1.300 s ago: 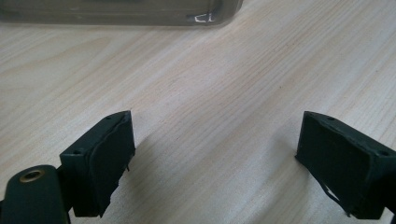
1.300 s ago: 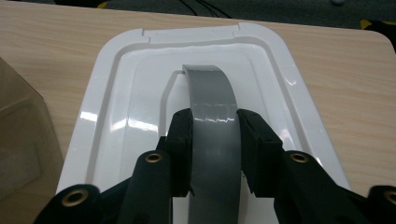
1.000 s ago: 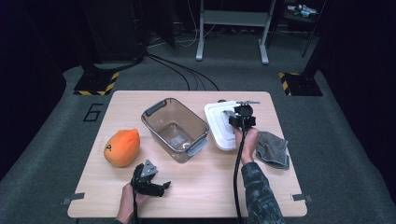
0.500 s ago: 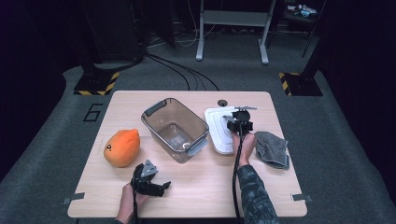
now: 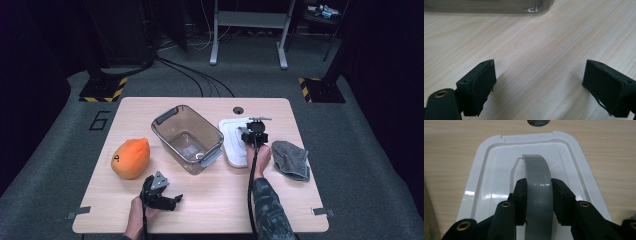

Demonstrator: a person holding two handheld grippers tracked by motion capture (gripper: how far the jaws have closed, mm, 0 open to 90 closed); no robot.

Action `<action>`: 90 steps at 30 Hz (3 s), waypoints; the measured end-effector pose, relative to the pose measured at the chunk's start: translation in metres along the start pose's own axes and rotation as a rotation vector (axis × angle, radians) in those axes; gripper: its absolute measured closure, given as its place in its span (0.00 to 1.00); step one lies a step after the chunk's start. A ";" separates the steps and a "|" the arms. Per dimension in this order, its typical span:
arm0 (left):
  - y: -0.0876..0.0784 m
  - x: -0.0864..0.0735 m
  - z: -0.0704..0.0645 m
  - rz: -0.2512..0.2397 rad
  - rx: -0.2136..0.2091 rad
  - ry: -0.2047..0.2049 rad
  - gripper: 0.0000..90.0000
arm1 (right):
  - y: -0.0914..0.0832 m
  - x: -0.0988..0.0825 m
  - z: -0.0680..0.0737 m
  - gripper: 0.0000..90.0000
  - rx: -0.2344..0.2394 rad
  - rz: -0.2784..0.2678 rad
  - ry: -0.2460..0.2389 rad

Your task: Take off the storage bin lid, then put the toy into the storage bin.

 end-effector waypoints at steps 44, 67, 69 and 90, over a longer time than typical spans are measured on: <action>0.000 0.000 0.001 0.004 -0.002 0.008 0.12 | -0.085 -0.096 0.004 0.00 0.222 -0.073 -0.267; 0.000 0.000 0.001 -0.003 0.006 -0.016 0.12 | -0.083 -0.145 -0.009 0.00 0.194 -0.047 -0.302; 0.000 0.000 0.003 -0.002 0.007 -0.013 0.12 | -0.082 -0.146 -0.010 0.00 0.194 -0.042 -0.303; -0.055 0.023 0.029 -0.075 0.054 -0.069 0.12 | -0.074 -0.154 -0.016 0.00 0.188 -0.006 -0.320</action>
Point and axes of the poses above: each handheld gripper's, and its own axes: y roughly forward along the jaws, x roughly out of its top, z roughly to its left, the point moved 7 cm from there along y, roughly forward along the jaws
